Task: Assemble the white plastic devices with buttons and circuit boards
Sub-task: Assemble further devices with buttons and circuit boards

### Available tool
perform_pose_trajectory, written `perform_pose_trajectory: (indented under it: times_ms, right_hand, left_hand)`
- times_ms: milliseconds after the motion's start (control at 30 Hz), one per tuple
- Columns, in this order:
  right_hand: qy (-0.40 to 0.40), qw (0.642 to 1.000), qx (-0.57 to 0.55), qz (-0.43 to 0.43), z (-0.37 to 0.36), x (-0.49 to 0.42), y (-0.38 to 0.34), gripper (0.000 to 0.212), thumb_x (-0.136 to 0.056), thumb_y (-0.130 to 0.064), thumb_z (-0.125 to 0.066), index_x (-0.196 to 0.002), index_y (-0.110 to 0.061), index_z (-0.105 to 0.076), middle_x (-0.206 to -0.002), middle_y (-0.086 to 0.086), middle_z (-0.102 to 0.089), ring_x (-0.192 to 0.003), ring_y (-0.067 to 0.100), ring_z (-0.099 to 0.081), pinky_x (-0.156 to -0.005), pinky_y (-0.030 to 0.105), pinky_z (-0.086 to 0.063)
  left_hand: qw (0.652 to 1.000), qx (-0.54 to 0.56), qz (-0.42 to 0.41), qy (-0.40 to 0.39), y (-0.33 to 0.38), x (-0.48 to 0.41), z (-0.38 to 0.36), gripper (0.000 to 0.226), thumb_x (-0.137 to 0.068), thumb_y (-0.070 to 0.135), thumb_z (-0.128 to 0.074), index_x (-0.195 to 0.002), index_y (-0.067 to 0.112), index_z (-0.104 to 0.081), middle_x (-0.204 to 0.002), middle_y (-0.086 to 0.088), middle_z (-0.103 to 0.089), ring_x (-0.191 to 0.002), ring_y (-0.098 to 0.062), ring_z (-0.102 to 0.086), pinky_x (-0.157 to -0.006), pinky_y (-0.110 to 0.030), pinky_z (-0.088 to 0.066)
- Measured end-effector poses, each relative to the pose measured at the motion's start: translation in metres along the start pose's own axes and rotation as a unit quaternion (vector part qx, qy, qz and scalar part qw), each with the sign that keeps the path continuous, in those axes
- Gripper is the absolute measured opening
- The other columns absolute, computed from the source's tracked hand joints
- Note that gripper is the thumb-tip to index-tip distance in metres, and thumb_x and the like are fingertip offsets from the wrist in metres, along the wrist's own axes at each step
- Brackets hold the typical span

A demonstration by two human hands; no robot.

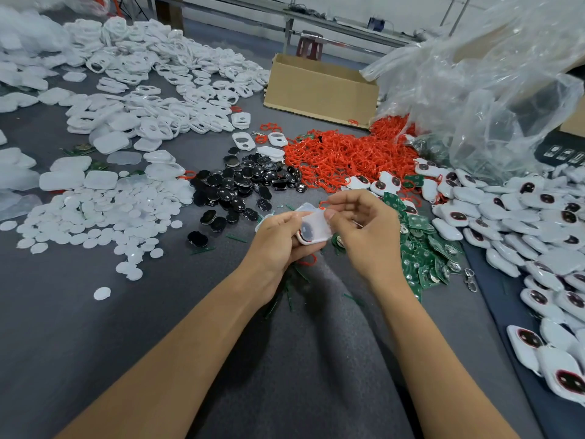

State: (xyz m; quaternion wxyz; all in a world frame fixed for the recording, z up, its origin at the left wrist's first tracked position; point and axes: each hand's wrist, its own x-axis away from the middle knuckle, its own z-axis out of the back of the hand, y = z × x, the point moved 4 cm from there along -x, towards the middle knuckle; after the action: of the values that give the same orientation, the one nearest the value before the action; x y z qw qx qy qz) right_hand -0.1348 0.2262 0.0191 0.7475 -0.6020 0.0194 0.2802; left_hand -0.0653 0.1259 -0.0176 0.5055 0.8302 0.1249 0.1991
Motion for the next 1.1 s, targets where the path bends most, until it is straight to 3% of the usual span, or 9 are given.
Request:
perform_pose_trajectory:
  times_ms: [267,400,500,700,867,933,1100]
  right_hand:
    - [-0.001,1.0,0.014,-0.002,-0.005,0.002,-0.001,0.019,-0.079,0.008,-0.067,-0.086,-0.009,-0.065,-0.079,-0.001,-0.065,-0.062,-0.001,-0.055,-0.063,0.011,-0.046]
    - [0.022,0.999,0.045,0.015,-0.007,0.007,0.0,0.02,-0.079,0.007,-0.066,-0.085,-0.012,-0.066,-0.078,-0.001,-0.066,-0.063,0.005,-0.056,-0.061,0.012,-0.045]
    - [0.048,0.989,0.118,0.08,-0.009,0.012,-0.005,0.022,-0.078,0.005,-0.064,-0.082,-0.017,-0.065,-0.075,-0.009,-0.064,-0.065,0.007,-0.059,-0.064,0.015,-0.047]
    - [0.041,0.969,0.201,0.14,-0.013,0.016,-0.008,0.012,-0.076,-0.001,-0.066,-0.082,-0.012,-0.066,-0.079,-0.004,-0.066,-0.07,0.012,-0.058,-0.07,0.027,-0.048]
    - [0.042,0.971,0.197,0.132,-0.008,0.013,-0.005,0.015,-0.077,-0.002,-0.067,-0.086,-0.014,-0.07,-0.079,-0.009,-0.067,-0.074,0.016,-0.063,-0.075,0.036,-0.051]
    - [0.034,0.973,0.189,0.126,-0.008,0.012,-0.004,0.02,-0.078,0.0,-0.065,-0.089,-0.015,-0.07,-0.083,-0.009,-0.068,-0.073,0.015,-0.062,-0.074,0.033,-0.051]
    - [0.008,0.991,0.127,0.042,-0.003,0.005,0.004,0.025,-0.078,-0.004,-0.07,-0.096,-0.022,-0.069,-0.085,-0.012,-0.066,-0.064,0.001,-0.056,-0.062,0.008,-0.04]
  left_hand:
    - [1.0,0.005,0.006,0.015,-0.002,-0.004,0.001,0.032,-0.104,0.017,-0.036,-0.113,-0.001,-0.061,-0.107,-0.017,-0.066,-0.098,-0.025,-0.063,-0.083,-0.032,-0.056]
    - [1.0,-0.014,0.006,0.013,-0.002,-0.003,0.001,0.027,-0.103,0.012,-0.037,-0.1,0.007,-0.063,-0.101,-0.016,-0.066,-0.084,-0.021,-0.065,-0.076,-0.029,-0.056]
    - [1.0,-0.023,0.0,-0.006,-0.002,-0.003,0.001,0.023,-0.1,0.007,-0.042,-0.1,0.006,-0.065,-0.095,-0.012,-0.066,-0.079,-0.014,-0.063,-0.072,-0.022,-0.056]
    - [0.999,-0.012,-0.032,-0.032,-0.001,0.0,0.001,0.02,-0.094,-0.004,-0.05,-0.094,0.009,-0.065,-0.079,-0.002,-0.069,-0.064,-0.004,-0.066,-0.065,-0.017,-0.056]
    - [0.999,-0.021,-0.027,-0.016,-0.001,0.0,0.001,0.025,-0.093,-0.01,-0.048,-0.104,0.006,-0.062,-0.089,-0.009,-0.067,-0.076,-0.017,-0.064,-0.072,-0.023,-0.057]
    - [0.999,-0.021,-0.023,-0.013,0.0,0.0,0.001,0.026,-0.093,-0.01,-0.046,-0.106,0.006,-0.062,-0.094,-0.011,-0.066,-0.079,-0.02,-0.064,-0.065,-0.022,-0.057]
    - [1.0,-0.007,-0.024,-0.016,0.0,0.001,0.0,0.03,-0.094,-0.011,-0.044,-0.093,0.012,-0.063,-0.089,-0.005,-0.069,-0.076,-0.015,-0.067,-0.061,-0.019,-0.057]
